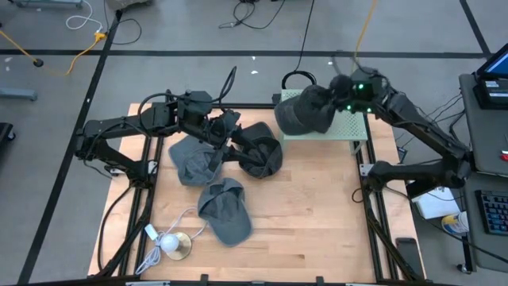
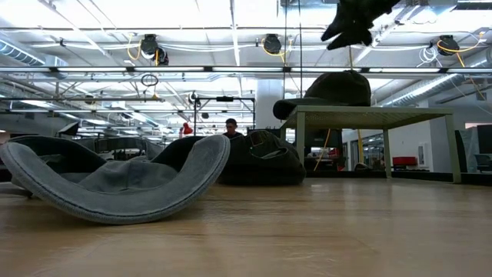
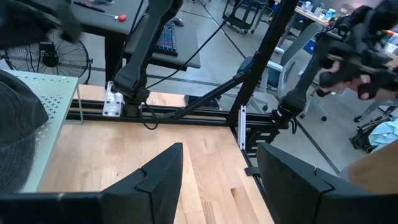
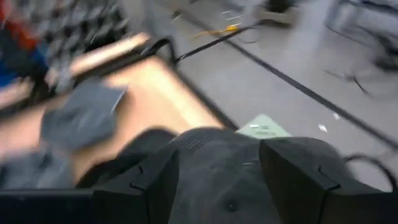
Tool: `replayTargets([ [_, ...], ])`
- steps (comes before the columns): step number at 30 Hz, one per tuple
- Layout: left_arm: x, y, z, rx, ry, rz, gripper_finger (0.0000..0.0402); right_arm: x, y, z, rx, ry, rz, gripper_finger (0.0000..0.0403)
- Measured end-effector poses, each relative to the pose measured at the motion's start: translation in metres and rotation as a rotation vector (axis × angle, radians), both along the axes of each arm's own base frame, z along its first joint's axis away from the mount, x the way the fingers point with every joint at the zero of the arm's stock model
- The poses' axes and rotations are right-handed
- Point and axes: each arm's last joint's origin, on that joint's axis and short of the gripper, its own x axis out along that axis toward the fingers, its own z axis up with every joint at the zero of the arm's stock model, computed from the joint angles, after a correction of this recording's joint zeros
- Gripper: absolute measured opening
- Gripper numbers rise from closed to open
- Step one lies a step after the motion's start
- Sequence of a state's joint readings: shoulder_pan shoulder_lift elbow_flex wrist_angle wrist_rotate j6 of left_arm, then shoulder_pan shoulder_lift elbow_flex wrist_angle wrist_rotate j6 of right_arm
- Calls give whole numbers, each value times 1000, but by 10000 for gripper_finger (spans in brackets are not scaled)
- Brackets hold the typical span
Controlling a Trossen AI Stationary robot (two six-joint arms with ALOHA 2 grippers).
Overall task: Pick & Place hat
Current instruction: Put the bottom black cap on the shelf
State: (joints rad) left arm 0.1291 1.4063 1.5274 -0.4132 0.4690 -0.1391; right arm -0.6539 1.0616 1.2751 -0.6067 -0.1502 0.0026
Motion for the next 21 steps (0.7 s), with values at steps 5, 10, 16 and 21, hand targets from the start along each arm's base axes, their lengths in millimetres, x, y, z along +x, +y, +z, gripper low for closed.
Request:
replayTargets([
  [5,0,0,0,0,0,0,212,23,20,-7,-123,106,173,200],
  [10,0,0,0,0,1,0,212,50,35,-22,-305,293,259,196],
  [16,0,0,0,-4,2,0,212,83,47,-47,-470,506,331,196],
  [21,0,0,0,-24,9,-1,212,106,47,-72,-518,639,369,196],
])
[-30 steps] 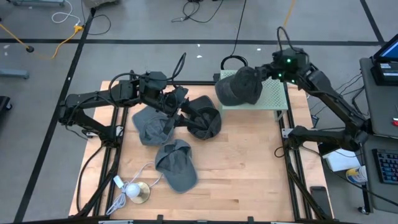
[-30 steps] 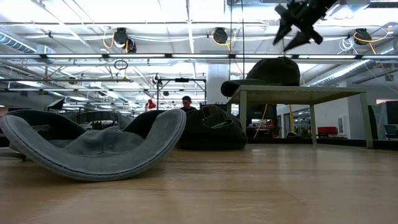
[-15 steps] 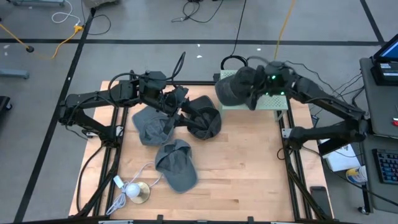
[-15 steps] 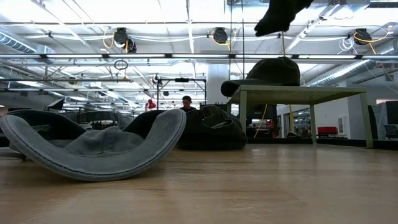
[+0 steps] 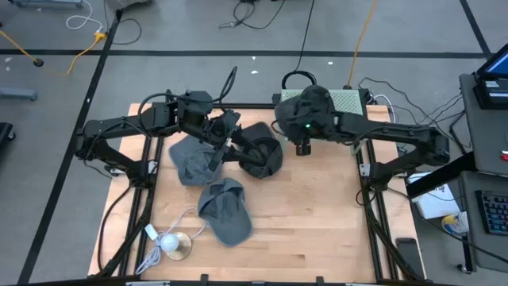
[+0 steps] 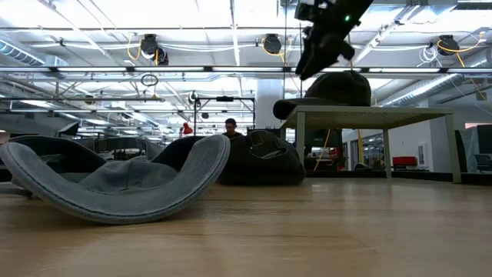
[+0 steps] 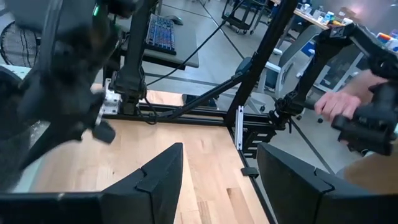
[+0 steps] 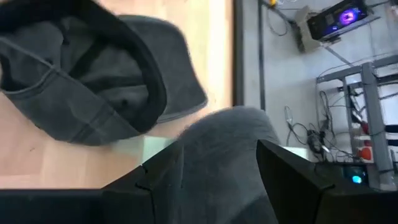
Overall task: Pick & Place hat
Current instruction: Put the bottom black cap on the shelf
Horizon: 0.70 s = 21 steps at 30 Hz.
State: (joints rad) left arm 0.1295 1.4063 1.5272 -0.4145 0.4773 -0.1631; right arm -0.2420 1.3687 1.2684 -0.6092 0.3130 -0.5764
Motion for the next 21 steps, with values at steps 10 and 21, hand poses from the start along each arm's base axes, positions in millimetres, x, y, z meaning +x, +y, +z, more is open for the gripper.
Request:
replayTargets([
  [10,0,-1,0,-6,-1,-19,212,23,-9,-31,-70,91,15,196],
  [21,0,-1,0,-11,4,-20,212,27,-24,-34,-183,119,-54,196],
])
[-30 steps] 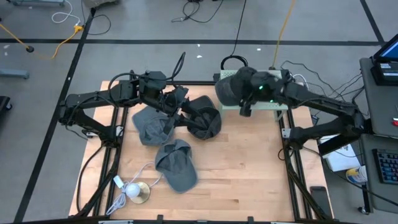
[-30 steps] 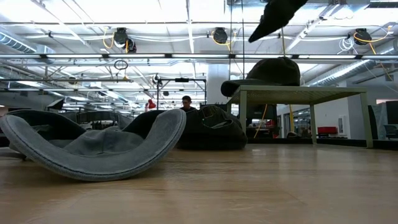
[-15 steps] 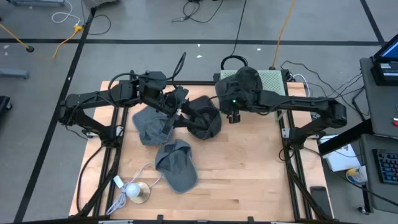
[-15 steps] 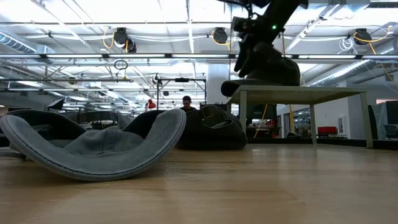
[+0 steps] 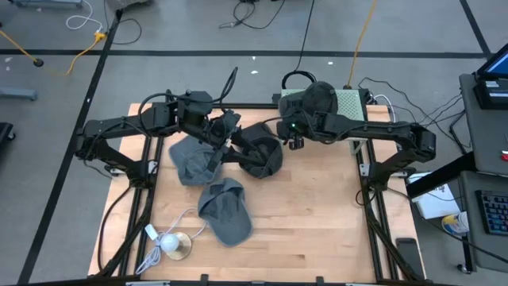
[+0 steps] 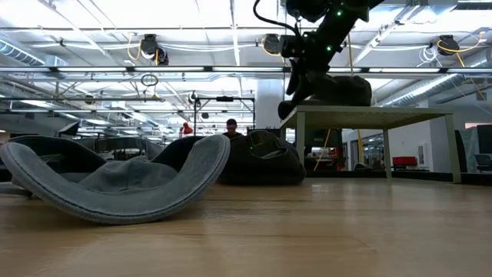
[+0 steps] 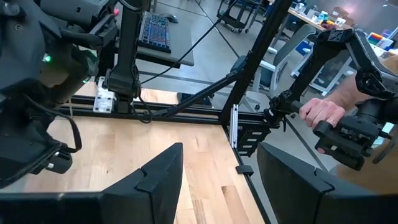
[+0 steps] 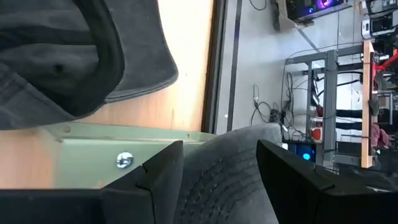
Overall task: Pick & Place hat
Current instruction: Put the bottom black cap on the shelf, then stack the black cap on the black cap on the shelf
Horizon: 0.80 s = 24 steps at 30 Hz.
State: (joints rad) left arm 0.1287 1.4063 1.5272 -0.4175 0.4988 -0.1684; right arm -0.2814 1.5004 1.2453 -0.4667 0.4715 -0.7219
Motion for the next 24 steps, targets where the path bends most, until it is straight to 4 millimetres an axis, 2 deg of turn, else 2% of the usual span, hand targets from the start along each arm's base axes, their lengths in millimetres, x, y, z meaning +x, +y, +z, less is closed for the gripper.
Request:
replayTargets([
  [5,0,0,-1,0,7,-2,212,-1,-1,4,12,-28,16,196],
  [11,0,0,-1,4,5,-3,212,-1,14,14,25,-87,68,196],
  [18,0,0,-1,3,6,-3,212,-3,41,32,134,-294,25,196],
  [24,0,0,-1,-43,24,11,212,-14,72,37,256,-324,16,196],
])
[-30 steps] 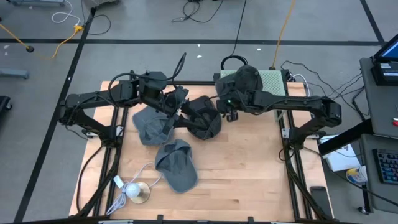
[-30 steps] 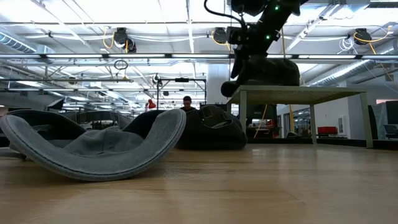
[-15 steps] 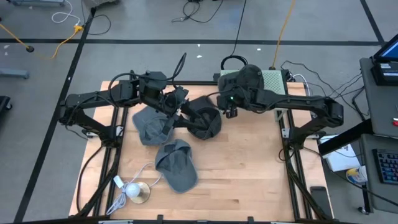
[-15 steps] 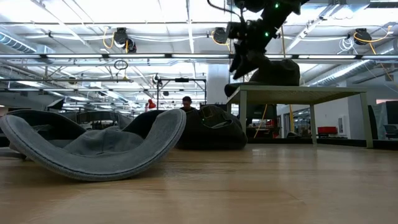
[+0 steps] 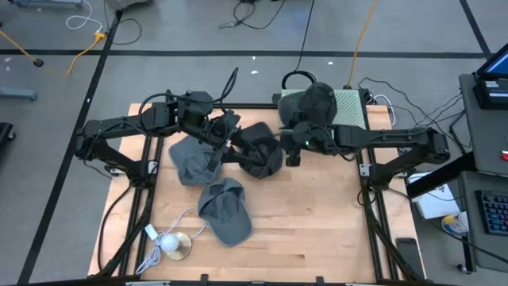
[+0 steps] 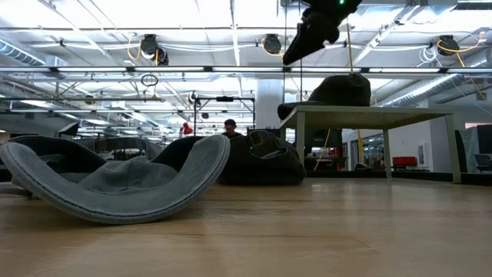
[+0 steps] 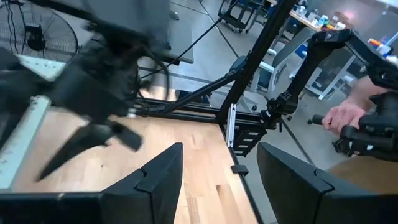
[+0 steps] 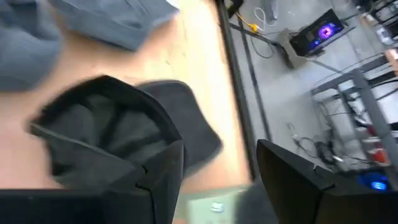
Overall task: Pick & Place hat
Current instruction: Stack the black cap on the black cap on the shelf
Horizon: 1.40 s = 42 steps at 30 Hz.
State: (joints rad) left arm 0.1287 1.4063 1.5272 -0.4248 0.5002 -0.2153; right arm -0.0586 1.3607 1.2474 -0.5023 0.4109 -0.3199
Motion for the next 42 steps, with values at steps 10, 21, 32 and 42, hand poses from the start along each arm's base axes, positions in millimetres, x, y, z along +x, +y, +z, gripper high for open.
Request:
replayTargets([
  [10,0,1,0,-21,11,15,212,-7,43,-3,107,49,180,196],
  [21,-26,4,9,29,23,28,212,26,61,-46,67,194,253,196],
  [32,-59,1,20,63,37,19,212,69,63,-98,-44,238,288,196],
  [42,-79,-3,29,67,15,13,212,87,59,-140,-92,321,278,195],
])
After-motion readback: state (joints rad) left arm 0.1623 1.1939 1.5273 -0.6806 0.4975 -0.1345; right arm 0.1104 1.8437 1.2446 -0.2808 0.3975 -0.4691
